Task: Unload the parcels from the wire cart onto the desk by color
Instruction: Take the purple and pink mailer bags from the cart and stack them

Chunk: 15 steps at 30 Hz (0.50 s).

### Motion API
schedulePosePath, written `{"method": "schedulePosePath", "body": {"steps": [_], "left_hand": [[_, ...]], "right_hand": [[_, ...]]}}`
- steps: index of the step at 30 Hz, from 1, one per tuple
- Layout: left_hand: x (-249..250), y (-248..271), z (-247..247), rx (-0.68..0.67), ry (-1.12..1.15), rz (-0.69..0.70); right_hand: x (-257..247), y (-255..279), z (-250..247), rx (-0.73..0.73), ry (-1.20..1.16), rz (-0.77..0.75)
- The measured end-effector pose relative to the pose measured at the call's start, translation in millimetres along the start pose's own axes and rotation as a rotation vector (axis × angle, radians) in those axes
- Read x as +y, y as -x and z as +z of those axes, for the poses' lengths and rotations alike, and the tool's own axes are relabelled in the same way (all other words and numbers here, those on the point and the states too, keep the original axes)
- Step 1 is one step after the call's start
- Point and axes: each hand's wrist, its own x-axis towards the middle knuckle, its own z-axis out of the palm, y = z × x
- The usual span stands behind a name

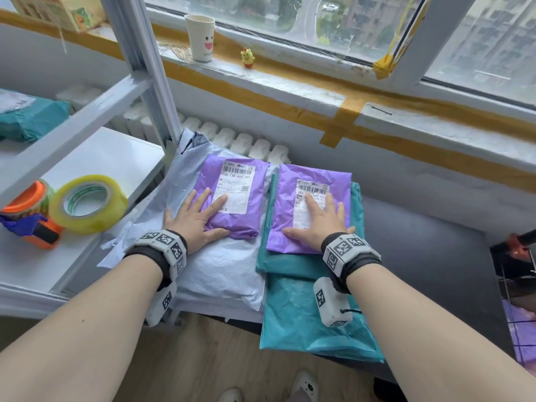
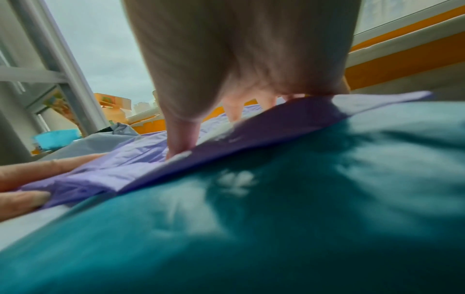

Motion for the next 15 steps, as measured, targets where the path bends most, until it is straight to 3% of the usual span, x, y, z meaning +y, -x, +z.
{"method": "schedulePosePath", "body": {"steps": [2, 6, 7, 10, 12, 15], "left_hand": [[1.9, 1.1, -3.2, 0.056, 0.028, -0.011], [3.2, 6.2, -17.3, 0.338, 0.128, -0.101], [1.8, 7.6, -20.9, 0.359, 0.125, -0.149], [-1.9, 13.4, -28.1, 0.252, 0.109, -0.273], [6.2, 14.5, -32.6, 0.257, 0.094, -0.241], [42.8, 11.5, -44.7, 0.355, 0.032, -0.039]], "right_hand": [[-1.8, 2.9, -4.6, 0.025, -0.018, 0.008], [1.6, 5.7, -20.1, 0.194, -0.189, 0.084], [5.3, 6.4, -22.6, 0.215, -0.22, 0.123], [19.6, 11.1, -22.1, 0.187, -0.269, 0.232], [23.2, 17.0, -20.1, 0.176, -0.275, 0.233], [16.5, 27.2, -25.3, 0.189, -0.238, 0.138]]}}
